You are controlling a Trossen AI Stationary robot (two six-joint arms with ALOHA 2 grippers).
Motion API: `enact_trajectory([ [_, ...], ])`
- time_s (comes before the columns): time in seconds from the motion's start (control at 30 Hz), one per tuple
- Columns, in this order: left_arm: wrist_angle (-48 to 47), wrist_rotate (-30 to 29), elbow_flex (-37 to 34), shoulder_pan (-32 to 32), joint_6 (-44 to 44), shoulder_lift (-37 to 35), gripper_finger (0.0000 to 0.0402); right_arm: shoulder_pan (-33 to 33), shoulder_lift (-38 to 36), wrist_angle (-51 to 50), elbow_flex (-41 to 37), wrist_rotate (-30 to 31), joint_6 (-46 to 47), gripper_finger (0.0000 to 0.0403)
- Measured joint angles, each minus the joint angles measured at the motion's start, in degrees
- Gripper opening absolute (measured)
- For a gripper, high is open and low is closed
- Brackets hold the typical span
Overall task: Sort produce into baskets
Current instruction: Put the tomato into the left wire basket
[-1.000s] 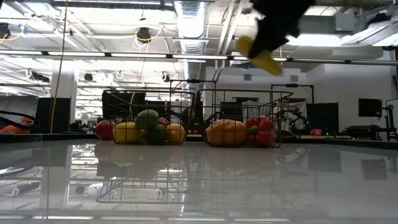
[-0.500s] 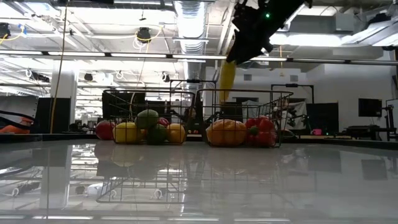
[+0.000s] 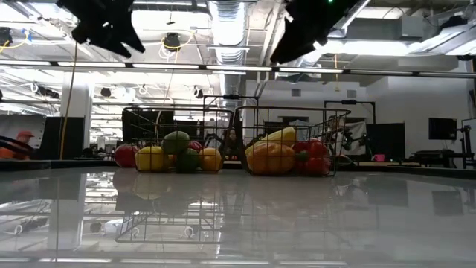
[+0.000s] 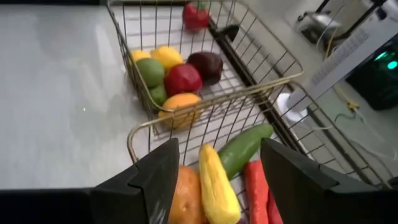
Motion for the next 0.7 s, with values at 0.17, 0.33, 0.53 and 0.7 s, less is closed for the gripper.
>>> enact_trajectory([
  [0.17, -1.01, 14.08, 1.37, 15.1, 4.43, -0.33, 0.027, 4.09, -0.35, -0.03, 0.0, 2.98, 0.44, 0.0253],
  [0.33, -2.09, 23.34, 1.45, 26.4, 9.64, 5.09, 0.027, 7.11, -0.39, -0.13, 0.0, 5.93, 0.55, 0.0253],
  [0.53, -2.74, 27.84, 1.45, 36.32, 15.57, 12.88, 0.027, 7.76, -0.75, -0.24, -1.53, 6.12, 0.77, 0.0253],
  [0.7, -2.91, 30.74, 1.46, 43.79, 17.69, 16.32, 0.027, 7.24, -3.16, 2.86, -7.08, 6.28, 0.46, 0.0253],
])
